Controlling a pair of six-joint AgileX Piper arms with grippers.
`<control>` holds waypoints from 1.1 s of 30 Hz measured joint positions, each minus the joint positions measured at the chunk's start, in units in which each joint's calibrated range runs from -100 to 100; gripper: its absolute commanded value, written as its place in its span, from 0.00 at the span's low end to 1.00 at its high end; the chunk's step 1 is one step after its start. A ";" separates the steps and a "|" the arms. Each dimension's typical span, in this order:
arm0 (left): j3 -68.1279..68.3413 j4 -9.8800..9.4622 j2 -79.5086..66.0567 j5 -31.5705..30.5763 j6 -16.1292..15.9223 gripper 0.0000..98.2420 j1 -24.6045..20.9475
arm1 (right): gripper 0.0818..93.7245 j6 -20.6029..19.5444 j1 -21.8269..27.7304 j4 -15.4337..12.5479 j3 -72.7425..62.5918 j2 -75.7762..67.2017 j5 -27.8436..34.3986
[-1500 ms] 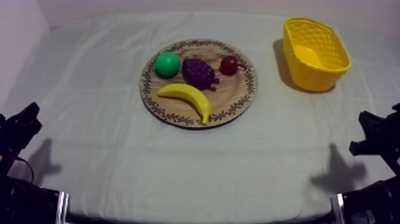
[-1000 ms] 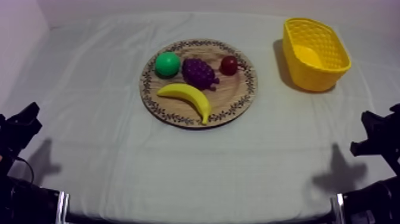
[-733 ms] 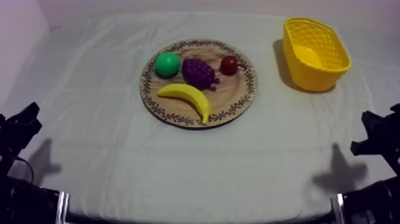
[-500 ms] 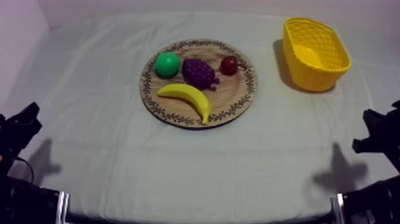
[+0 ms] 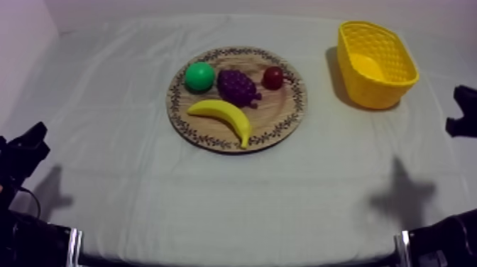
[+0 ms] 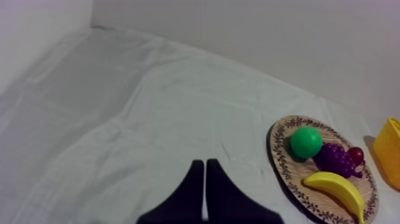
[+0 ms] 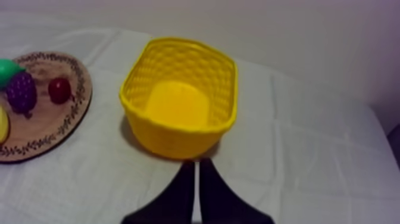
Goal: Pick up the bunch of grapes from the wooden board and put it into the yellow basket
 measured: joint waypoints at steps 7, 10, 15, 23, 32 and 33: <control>0.00 0.00 0.00 0.00 0.00 0.00 0.00 | 0.00 -0.79 -1.34 0.00 -13.65 9.77 5.09; 0.00 0.00 0.00 0.00 0.00 0.00 0.00 | 0.00 -1.29 -2.43 0.33 -19.37 13.84 8.59; 0.00 0.00 0.00 0.00 0.00 0.00 0.00 | 0.00 -1.29 -4.10 0.00 -27.76 18.77 12.54; 0.00 0.00 0.00 0.00 0.00 0.00 0.00 | 0.00 -0.07 -5.90 -3.22 -39.14 26.48 18.37; 0.00 0.00 0.00 0.00 0.00 0.00 0.00 | 0.00 2.19 -7.81 -6.73 -50.26 36.88 19.20; 0.00 0.00 0.00 0.00 0.00 0.00 0.00 | 0.00 2.48 -8.09 -6.95 -51.25 38.06 19.20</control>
